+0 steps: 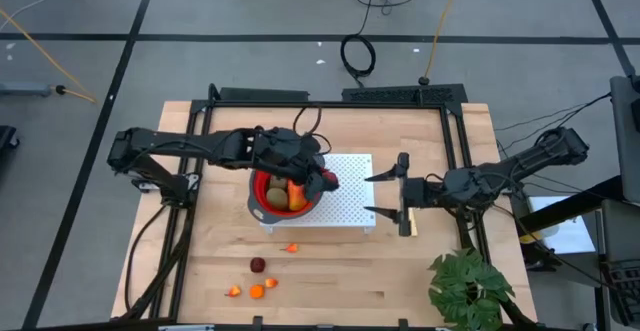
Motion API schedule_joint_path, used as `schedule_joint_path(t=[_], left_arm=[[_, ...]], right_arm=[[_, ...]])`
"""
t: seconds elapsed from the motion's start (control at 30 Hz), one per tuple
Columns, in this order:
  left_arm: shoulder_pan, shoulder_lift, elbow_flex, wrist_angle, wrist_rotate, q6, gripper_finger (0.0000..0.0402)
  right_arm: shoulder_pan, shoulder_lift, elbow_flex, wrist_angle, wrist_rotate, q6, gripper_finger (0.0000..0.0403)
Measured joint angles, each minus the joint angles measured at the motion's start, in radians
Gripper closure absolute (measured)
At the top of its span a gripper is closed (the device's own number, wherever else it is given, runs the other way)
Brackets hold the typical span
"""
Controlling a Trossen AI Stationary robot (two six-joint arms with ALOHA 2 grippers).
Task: Pick & Place Fruit
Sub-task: Put the red pomegranate into the red strainer bowl on the shelf
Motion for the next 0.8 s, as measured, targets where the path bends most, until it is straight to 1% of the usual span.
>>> schedule_joint_path(t=[0.07, 0.13, 0.2, 0.27, 0.33, 0.47, 0.57, 0.8], left_arm=[[0.000, -0.017, 0.002, -0.027, -0.028, -0.003, 0.0193], [-0.001, -0.036, 0.001, -0.098, -0.061, -0.007, 0.0193], [-0.004, -0.043, 0.002, -0.109, -0.090, -0.007, 0.0193], [-0.009, -0.057, 0.000, -0.168, -0.117, -0.012, 0.0193], [-0.009, -0.061, 0.003, -0.176, -0.132, -0.014, 0.0193], [-0.010, -0.066, 0.000, -0.266, -0.145, -0.029, 0.0193], [-0.011, -0.069, 0.001, -0.346, -0.176, -0.051, 0.0193], [-0.011, -0.068, 0.001, -0.480, -0.217, -0.083, 0.0193]], right_arm=[[-0.001, -0.029, 0.000, -0.072, -0.001, 0.056, 0.0124], [-0.002, -0.053, 0.000, -0.125, 0.000, 0.102, 0.0135], [-0.001, -0.081, -0.001, -0.192, -0.003, 0.120, 0.0151], [-0.001, -0.105, -0.001, -0.221, -0.005, 0.133, 0.0170], [0.000, -0.131, -0.001, -0.262, -0.006, 0.138, 0.0192], [-0.001, -0.172, -0.001, -0.299, -0.008, 0.135, 0.0242], [-0.001, -0.201, -0.001, -0.329, -0.009, 0.134, 0.0279], [-0.001, -0.246, -0.001, -0.386, -0.024, 0.133, 0.0360]])
